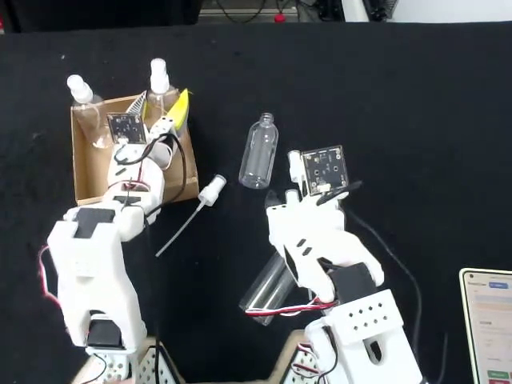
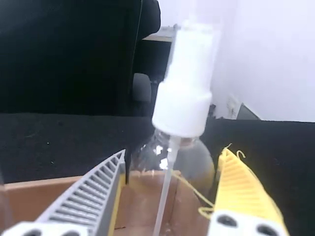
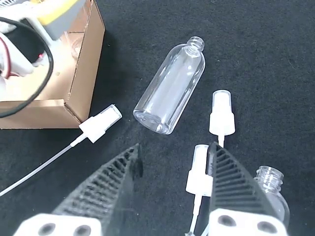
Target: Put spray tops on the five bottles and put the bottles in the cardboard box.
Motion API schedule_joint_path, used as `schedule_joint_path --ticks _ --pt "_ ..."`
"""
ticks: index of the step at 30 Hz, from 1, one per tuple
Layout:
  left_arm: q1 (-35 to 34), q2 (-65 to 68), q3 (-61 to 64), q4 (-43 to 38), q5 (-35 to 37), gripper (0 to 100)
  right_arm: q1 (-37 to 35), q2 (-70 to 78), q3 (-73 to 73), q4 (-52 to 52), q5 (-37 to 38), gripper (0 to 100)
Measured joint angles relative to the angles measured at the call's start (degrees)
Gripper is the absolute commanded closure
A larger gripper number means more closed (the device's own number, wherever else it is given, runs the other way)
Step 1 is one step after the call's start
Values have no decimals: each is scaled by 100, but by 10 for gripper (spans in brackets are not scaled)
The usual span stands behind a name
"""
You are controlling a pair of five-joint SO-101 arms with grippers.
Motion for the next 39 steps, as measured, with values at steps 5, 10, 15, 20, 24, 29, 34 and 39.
schedule_joint_path --ticks 5,10,15,20,24,29,34,39 --pt "0 -484 316 202 0 718 0 0 0 0 0 790" --pt "0 -835 607 229 0 718 0 0 0 0 0 790" --pt "0 -1327 1125 246 0 721 0 0 0 0 0 790" --pt "0 -1881 1582 255 0 722 0 0 0 0 0 790" --pt "0 -2277 1969 255 0 722 0 0 0 0 0 788" --pt "0 -2787 2620 255 0 722 0 0 0 0 0 787" --pt "0 -3437 3385 255 0 722 79 0 0 0 0 789" --pt "0 -4167 4044 255 0 722 668 0 0 -211 0 789"
